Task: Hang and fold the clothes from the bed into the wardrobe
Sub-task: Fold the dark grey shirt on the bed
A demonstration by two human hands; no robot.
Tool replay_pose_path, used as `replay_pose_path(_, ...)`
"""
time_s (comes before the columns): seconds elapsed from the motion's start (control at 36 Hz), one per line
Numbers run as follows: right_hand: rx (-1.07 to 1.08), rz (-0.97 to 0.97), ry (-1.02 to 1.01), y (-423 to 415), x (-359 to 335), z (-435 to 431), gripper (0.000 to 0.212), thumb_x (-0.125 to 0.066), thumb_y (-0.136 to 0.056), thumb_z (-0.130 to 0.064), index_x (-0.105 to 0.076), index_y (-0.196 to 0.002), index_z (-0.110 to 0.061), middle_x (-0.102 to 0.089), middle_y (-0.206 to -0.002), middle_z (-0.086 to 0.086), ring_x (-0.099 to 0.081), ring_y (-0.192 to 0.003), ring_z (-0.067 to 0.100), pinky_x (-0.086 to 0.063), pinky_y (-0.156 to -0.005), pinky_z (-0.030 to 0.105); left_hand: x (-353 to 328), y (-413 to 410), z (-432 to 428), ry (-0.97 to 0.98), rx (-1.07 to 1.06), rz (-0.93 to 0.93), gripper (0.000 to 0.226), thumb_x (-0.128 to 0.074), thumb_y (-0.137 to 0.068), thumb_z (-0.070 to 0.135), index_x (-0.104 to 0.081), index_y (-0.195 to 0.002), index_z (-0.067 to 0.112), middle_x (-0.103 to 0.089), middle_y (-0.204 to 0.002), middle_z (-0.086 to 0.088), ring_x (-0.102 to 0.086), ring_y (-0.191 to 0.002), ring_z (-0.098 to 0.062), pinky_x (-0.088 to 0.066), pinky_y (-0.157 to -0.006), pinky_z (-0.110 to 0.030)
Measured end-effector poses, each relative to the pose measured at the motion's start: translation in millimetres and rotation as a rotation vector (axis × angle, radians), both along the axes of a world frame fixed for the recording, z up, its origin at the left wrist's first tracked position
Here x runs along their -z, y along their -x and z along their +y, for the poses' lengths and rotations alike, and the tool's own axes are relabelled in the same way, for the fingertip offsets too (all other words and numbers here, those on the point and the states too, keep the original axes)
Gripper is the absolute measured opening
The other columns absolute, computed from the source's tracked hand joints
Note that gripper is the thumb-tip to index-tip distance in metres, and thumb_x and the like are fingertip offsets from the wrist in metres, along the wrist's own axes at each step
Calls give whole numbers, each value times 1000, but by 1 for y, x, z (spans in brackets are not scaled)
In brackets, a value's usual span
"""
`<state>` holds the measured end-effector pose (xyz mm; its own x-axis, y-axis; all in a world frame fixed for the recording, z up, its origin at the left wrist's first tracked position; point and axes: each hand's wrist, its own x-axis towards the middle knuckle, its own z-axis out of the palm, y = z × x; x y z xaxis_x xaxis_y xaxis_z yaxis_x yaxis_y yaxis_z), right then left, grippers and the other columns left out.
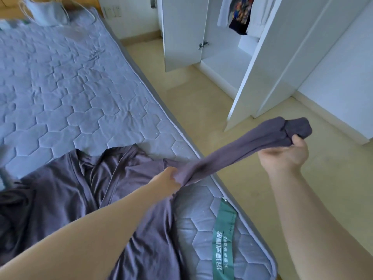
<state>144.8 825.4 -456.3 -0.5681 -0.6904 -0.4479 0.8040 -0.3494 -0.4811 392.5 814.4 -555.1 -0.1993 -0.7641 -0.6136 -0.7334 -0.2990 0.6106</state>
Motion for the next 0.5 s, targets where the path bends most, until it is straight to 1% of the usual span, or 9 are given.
replay_pose_path(0.06,-48,45,-54,-3,2,1,31,-34,-98,-24,-63,-100,-14,-67,-105,3,-60,-111,18,-42,-100,29,-4,-3,1,-2,-48,11,51,-53,-88,10,-39,-137,15,-54,-119,-7,-54,-95,-21,-42,-80,-26)
replay_pose_path(0.17,-191,110,-57,-33,-2,6,30,-32,-99,-24,-61,-103,-16,-66,-104,0,-59,-107,15,-41,-95,29,-11,-23,3,7,-111,31,42,-47,-91,8,-44,-133,12,-56,-114,-7,-54,-91,-22,-38,-74,-23)
replay_pose_path(0.25,-290,128,-61,-70,-2,5,29,-31,-99,-23,-60,-98,-17,-64,-97,0,-60,-96,14,-39,-93,27,-14,-49,7,-1,-234,86,31,-46,-94,9,-47,-121,22,-53,-99,-4,-52,-82,-20,-46,-74,-25)
replay_pose_path(0.28,-327,117,-60,-85,-2,4,29,-31,-99,-23,-59,-96,-17,-63,-96,3,-59,-95,15,-38,-96,26,-15,-59,10,-39,-300,125,24,-44,-95,9,-46,-113,25,-52,-89,-2,-52,-72,-18,-47,-63,-20)
replay_pose_path(0.33,-416,121,-42,-119,-5,-1,29,-30,-99,-20,-56,-87,-15,-55,-90,12,-57,-88,19,-36,-98,25,-15,-84,14,-35,-425,158,18,-43,-96,8,-45,-104,24,-48,-72,0,-48,-51,-12,-37,-40,-13)
replay_pose_path(0.39,-513,142,-45,-161,-4,-9,30,-33,-98,-16,-53,-77,-13,-54,-73,12,-56,-74,18,-43,-85,21,-13,-115,17,-9,-573,180,21,-45,-93,6,-49,-106,22,-51,-72,-4,-49,-54,-16,-36,-42,-19)
replay_pose_path(0.44,-658,161,-67,-208,3,-16,25,-39,-96,-14,-54,-76,-11,-59,-61,6,-56,-72,17,-44,-74,20,-10,-148,24,4,-697,175,24,-44,-92,5,-53,-111,17,-55,-81,-9,-52,-61,-24,-35,-49,-23)
replay_pose_path(0.47,-768,204,-80,-231,10,-18,22,-41,-96,-15,-58,-83,-10,-64,-68,6,-57,-78,17,-44,-77,21,-9,-164,27,18,-737,149,27,-42,-91,4,-54,-113,15,-56,-84,-10,-54,-66,-25,-38,-51,-25)
replay_pose_path(0.5,-904,259,-88,-253,18,-18,20,-42,-97,-18,-61,-96,-12,-68,-84,6,-58,-89,18,-44,-84,24,-7,-180,33,23,-762,108,28,-41,-91,5,-55,-113,14,-59,-86,-11,-56,-70,-25,-43,-55,-27)
